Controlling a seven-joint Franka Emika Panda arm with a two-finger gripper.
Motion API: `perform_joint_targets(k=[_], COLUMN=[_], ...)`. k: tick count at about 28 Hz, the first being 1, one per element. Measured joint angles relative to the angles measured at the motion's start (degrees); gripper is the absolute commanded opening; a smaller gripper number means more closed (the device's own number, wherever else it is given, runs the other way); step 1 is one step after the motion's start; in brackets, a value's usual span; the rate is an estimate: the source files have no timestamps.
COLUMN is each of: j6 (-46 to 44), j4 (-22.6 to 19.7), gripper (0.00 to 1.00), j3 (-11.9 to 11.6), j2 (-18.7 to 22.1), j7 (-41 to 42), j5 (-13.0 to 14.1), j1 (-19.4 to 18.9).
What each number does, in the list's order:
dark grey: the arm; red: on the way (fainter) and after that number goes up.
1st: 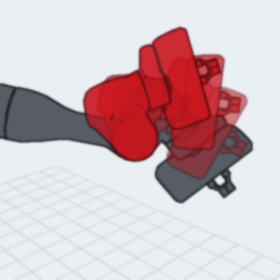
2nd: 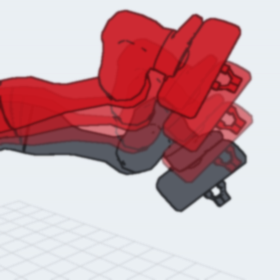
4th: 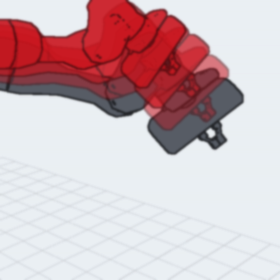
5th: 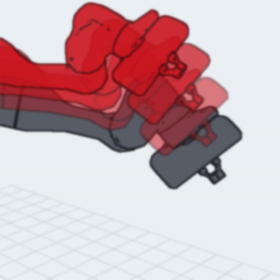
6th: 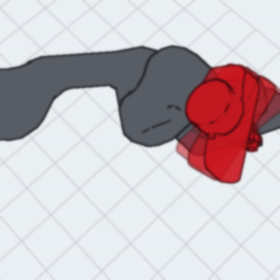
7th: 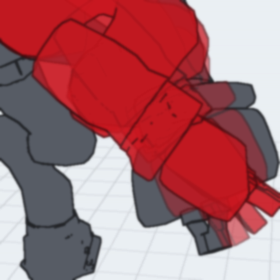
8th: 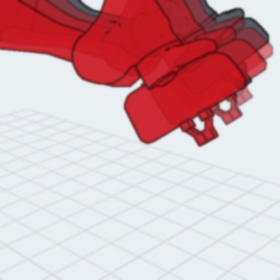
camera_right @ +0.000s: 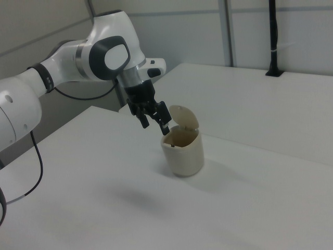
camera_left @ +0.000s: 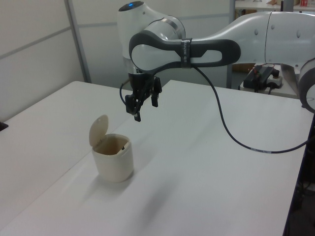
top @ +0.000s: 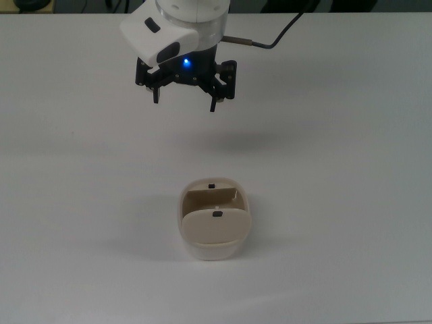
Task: Open the trash can
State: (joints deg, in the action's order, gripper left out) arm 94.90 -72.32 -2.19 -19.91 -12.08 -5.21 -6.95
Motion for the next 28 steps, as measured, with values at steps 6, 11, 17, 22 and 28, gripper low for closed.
perform_joint_targets(k=[6,11,17,22,28], j6=[0.0,0.0,0.0,0.0,0.0], j4=[0.0,0.0,0.0,0.0,0.0], gripper=[1.00,1.00,1.00,1.00,1.00], j3=[0.0,0.0,0.0,0.0,0.0], j2=[0.0,0.0,0.0,0.0,0.0], j7=[0.0,0.0,0.0,0.1,0.1], j5=[0.0,0.0,0.0,0.0,0.0], j1=[0.0,0.0,0.5,0.7,0.7])
